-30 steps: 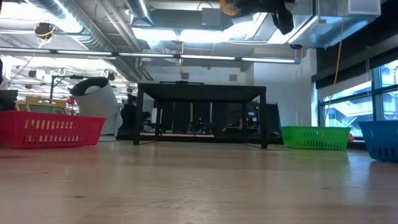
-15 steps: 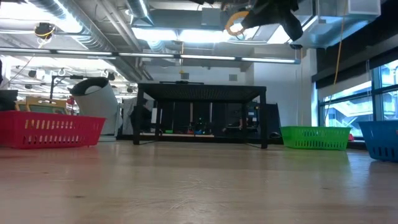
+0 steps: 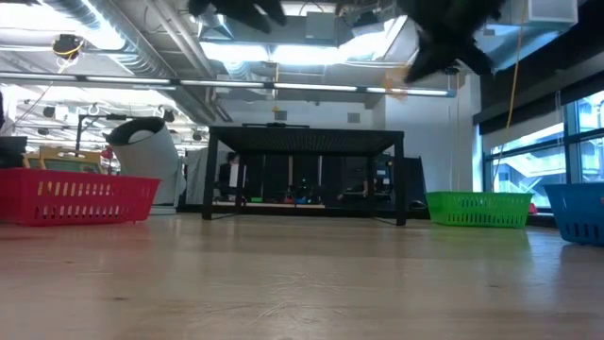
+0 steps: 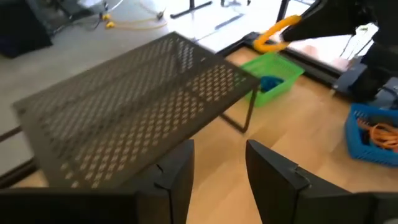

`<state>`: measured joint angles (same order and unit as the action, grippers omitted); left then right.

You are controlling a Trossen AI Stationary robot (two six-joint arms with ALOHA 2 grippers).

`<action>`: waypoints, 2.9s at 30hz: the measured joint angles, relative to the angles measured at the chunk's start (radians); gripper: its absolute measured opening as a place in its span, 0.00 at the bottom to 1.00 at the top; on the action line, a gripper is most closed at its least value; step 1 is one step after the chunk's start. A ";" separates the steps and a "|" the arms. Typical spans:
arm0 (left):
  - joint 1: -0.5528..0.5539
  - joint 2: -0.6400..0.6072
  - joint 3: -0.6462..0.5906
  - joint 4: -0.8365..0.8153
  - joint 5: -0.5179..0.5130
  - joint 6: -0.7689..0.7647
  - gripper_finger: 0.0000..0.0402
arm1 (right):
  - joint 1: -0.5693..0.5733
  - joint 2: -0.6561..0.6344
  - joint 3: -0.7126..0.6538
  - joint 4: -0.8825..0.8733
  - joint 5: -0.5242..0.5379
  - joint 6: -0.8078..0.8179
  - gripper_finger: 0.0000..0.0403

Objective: Pick & Place Office Desk Supplies
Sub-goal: Put the yellow spring keychain into the green bin, then put the red bin on the shelf

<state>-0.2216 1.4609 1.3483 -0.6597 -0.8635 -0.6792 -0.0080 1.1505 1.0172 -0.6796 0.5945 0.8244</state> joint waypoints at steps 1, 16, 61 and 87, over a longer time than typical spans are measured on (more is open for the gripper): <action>-0.005 -0.009 0.000 -0.031 -0.002 -0.026 0.34 | -0.016 -0.009 0.000 -0.067 0.000 0.019 0.03; -0.076 -0.024 0.000 -0.239 -0.107 -0.198 0.34 | -0.208 -0.069 -0.121 -0.497 -0.071 0.268 0.05; 0.236 -0.194 -0.001 -0.659 0.526 -0.058 0.34 | -0.506 -0.069 -0.418 -0.064 -0.220 -0.008 0.60; 0.074 -0.165 -0.500 -0.696 0.908 0.753 0.40 | -0.548 -0.069 -0.197 -0.012 -0.210 -0.338 0.57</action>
<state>-0.1474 1.2961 0.8484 -1.3557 0.0441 0.0734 -0.5558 1.0813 0.8201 -0.6918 0.3843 0.4863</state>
